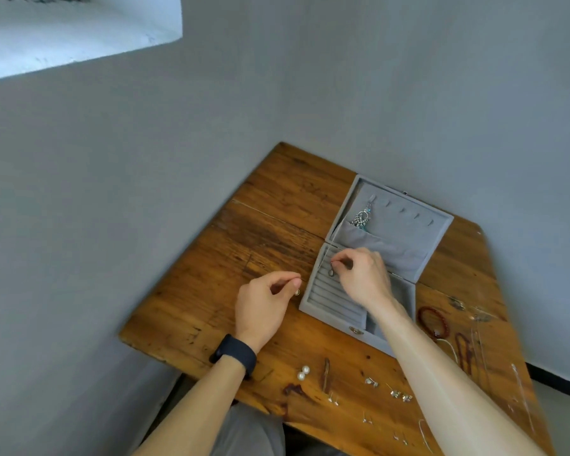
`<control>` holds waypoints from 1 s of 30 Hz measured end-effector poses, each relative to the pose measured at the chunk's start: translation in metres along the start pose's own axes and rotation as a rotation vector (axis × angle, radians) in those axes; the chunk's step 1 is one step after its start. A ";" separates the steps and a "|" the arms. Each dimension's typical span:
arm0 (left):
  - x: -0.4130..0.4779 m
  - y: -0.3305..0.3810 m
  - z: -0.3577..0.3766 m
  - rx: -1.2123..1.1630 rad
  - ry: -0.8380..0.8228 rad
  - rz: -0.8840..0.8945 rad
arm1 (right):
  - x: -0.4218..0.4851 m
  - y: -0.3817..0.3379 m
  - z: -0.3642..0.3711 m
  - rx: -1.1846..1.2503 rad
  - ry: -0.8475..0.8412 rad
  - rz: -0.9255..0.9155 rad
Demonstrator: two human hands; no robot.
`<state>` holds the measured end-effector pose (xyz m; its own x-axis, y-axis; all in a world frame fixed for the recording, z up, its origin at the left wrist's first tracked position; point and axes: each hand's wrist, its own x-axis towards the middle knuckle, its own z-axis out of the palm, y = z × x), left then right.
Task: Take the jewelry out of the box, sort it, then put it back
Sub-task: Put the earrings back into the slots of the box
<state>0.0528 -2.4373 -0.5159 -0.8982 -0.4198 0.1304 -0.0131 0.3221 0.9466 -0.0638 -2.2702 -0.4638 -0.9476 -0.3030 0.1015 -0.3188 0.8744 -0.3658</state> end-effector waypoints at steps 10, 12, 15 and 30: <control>-0.001 -0.004 0.001 0.016 -0.001 -0.009 | 0.022 -0.005 0.004 0.000 -0.054 0.105; -0.001 -0.004 0.002 0.019 0.001 -0.010 | 0.023 -0.007 0.003 -0.026 -0.054 0.118; -0.002 -0.005 0.002 0.029 -0.001 -0.012 | 0.025 -0.011 0.001 -0.066 -0.054 0.141; -0.002 -0.005 0.002 0.072 0.001 -0.002 | 0.018 -0.016 -0.002 -0.046 0.076 0.207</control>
<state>0.0537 -2.4362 -0.5213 -0.8978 -0.4213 0.1285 -0.0468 0.3815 0.9232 -0.0761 -2.2894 -0.4543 -0.9913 -0.0874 0.0988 -0.1164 0.9318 -0.3438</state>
